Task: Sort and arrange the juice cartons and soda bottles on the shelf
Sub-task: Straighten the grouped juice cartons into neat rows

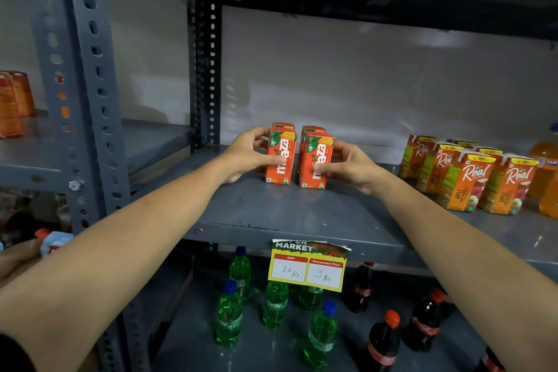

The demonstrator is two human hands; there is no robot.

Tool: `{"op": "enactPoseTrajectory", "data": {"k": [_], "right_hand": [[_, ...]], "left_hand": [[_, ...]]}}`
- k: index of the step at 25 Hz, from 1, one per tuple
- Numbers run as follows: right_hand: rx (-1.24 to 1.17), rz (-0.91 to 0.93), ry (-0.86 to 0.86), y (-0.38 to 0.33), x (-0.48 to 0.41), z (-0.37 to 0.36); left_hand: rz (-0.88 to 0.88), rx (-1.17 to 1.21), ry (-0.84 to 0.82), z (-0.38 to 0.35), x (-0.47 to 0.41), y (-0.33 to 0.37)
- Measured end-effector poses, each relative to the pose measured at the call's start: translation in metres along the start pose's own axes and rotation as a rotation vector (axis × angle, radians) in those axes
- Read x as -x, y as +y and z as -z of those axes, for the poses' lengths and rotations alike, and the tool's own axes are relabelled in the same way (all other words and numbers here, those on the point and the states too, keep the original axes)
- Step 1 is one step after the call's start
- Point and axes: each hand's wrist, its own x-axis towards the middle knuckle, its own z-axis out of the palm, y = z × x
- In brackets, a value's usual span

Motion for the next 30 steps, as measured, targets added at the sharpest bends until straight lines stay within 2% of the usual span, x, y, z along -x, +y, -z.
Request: {"op": "enactPoseTrajectory", "data": {"k": [16, 18, 20, 22, 24, 27, 30], "right_hand": [[0.045, 0.009, -0.017, -0.001, 0.004, 0.001], [0.097, 0.017, 0.013, -0.002, 0.014, 0.010], [0.160, 0.014, 0.073, -0.002, 0.030, 0.025], [0.223, 0.022, 0.104, -0.003, 0.049, 0.042], [0.310, 0.037, 0.098, -0.004, 0.071, 0.062], [0.434, 0.093, 0.119, 0.000, 0.108, 0.101], [0.436, 0.207, 0.227, 0.005, 0.142, 0.143]], "left_hand": [[0.000, -0.025, 0.027, -0.006, 0.005, -0.001], [-0.007, -0.071, 0.077, -0.008, 0.006, -0.005], [-0.032, -0.181, 0.205, -0.010, 0.007, -0.005], [-0.084, -0.291, 0.384, -0.011, 0.012, -0.002], [-0.222, -0.346, 0.485, -0.015, 0.023, 0.004], [-0.503, -0.394, 0.476, -0.047, 0.045, 0.028], [-0.677, -0.379, 0.383, -0.106, 0.056, 0.054]]}}
